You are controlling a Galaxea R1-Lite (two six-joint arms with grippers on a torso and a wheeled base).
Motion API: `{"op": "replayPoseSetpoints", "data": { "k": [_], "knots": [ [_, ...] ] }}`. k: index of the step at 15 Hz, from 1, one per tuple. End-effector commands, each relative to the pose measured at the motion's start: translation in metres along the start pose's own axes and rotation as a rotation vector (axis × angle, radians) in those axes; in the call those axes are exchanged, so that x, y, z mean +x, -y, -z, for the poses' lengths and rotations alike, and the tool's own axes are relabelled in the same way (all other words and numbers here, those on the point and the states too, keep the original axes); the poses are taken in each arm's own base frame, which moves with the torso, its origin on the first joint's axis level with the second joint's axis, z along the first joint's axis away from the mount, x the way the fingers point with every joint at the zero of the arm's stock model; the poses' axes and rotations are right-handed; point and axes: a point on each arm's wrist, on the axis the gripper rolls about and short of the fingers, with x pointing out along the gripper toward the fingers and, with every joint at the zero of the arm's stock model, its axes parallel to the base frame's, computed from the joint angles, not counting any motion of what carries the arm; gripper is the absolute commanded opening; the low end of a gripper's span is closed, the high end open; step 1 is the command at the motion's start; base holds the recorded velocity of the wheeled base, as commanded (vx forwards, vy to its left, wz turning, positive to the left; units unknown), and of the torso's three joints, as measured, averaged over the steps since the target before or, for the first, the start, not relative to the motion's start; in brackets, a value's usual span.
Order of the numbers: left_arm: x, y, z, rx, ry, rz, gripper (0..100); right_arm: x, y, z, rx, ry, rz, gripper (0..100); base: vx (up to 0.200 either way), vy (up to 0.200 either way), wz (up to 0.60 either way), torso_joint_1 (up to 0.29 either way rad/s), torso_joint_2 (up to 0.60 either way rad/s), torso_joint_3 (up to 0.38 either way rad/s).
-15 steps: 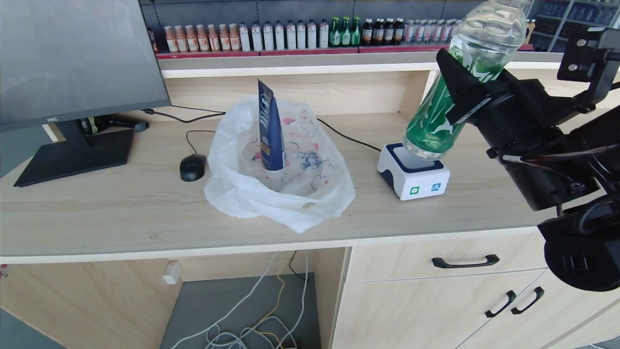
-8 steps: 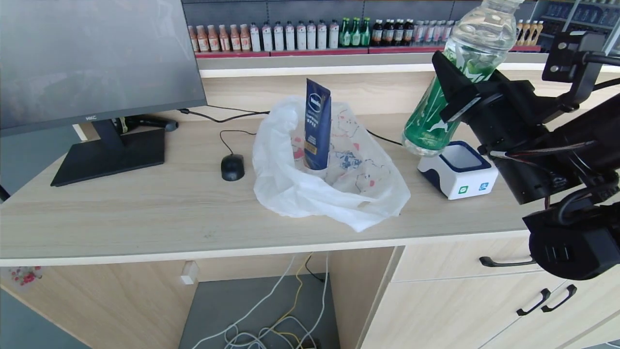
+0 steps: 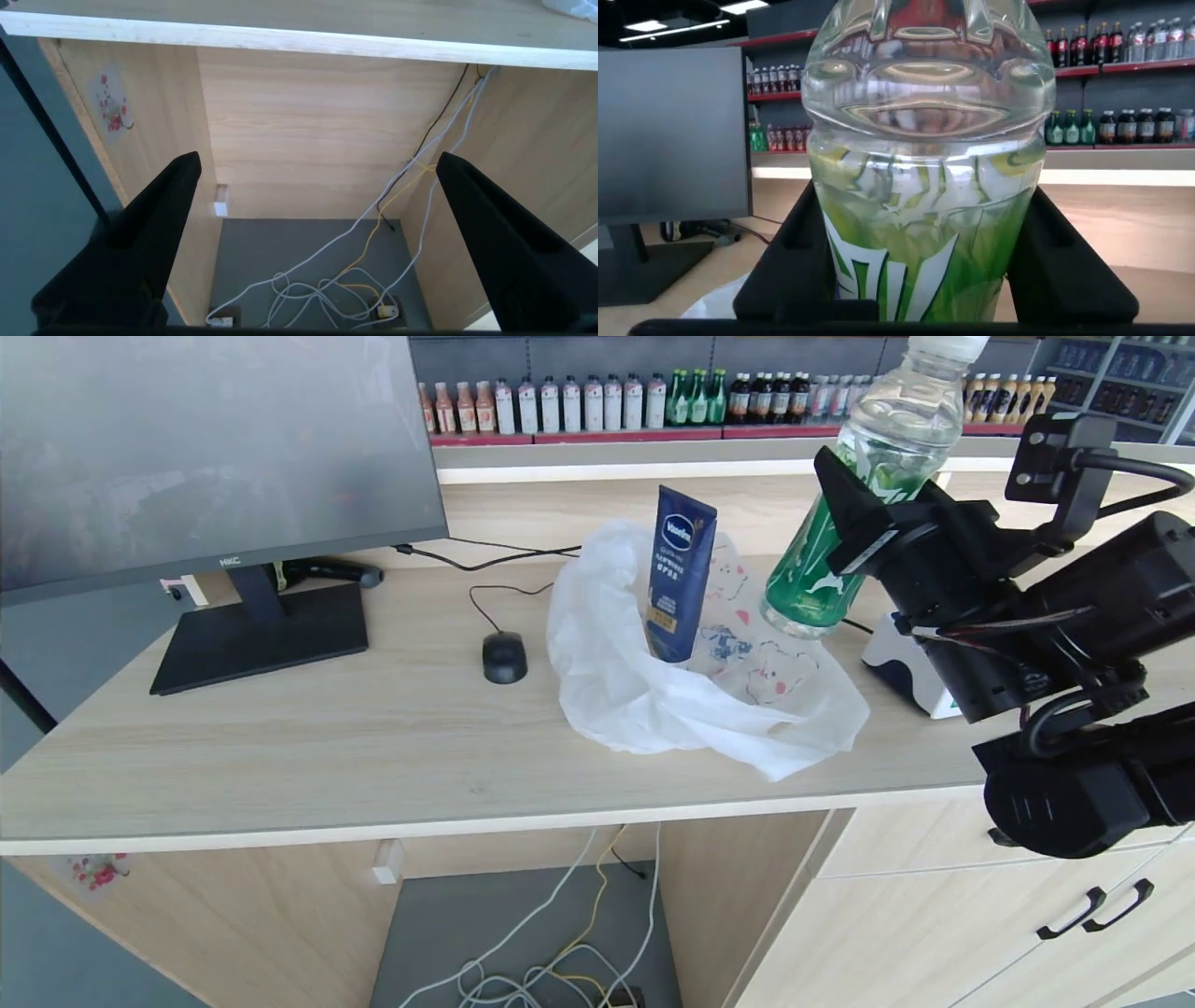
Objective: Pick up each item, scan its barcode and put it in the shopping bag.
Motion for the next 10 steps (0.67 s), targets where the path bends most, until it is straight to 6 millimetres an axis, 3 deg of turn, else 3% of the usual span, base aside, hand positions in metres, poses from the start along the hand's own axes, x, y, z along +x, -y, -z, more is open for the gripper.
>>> {"op": "replayPoseSetpoints", "data": {
  "k": [1, 10],
  "knots": [
    [0.0, 0.0, 0.0, -0.001, 0.0, 0.0, 100, 0.001, -0.002, 0.007, 0.003, -0.01, -0.007, 0, 0.0, 0.0, 0.0, 0.0, 0.0, 0.0],
    [0.0, 0.0, 0.0, 0.002, 0.0, 0.002, 100, 0.005, 0.005, 0.047, -0.057, -0.081, -0.057, 0, 0.0, 0.0, 0.0, 0.0, 0.0, 0.0]
  ]
}}
